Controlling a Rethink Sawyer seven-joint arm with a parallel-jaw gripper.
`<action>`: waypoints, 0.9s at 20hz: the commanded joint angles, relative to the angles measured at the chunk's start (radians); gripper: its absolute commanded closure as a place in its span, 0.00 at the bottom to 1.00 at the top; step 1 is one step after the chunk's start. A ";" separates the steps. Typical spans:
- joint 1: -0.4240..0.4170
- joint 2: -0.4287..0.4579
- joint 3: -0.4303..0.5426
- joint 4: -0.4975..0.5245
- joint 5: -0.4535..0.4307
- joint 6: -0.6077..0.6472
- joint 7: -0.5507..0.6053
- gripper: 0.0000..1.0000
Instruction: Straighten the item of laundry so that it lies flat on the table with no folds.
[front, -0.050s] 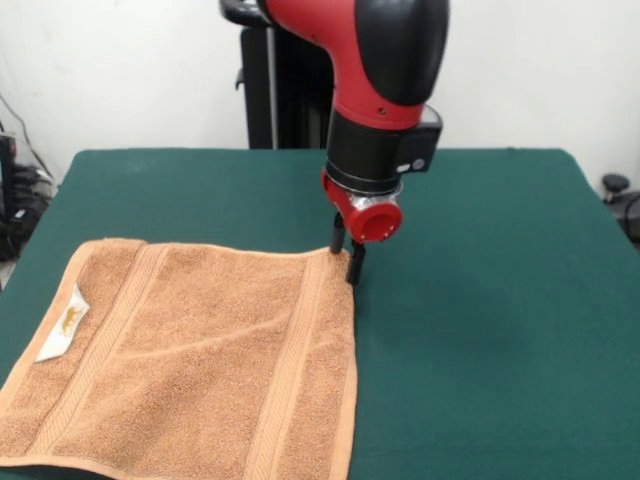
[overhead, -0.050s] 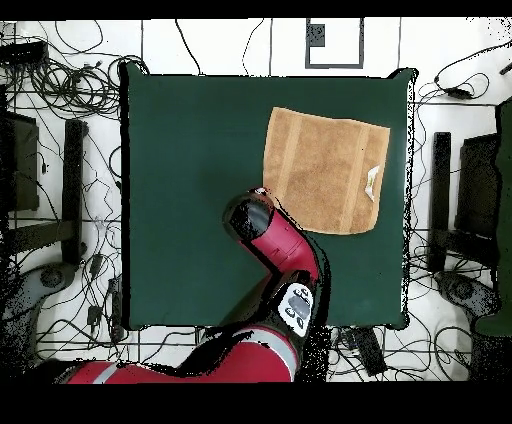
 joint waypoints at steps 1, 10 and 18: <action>0.011 0.031 0.102 -0.037 0.056 0.081 0.280 0.00; -0.012 0.008 0.115 -0.008 0.040 0.084 0.260 0.00; -0.021 -0.003 0.119 0.011 0.033 0.087 0.247 0.00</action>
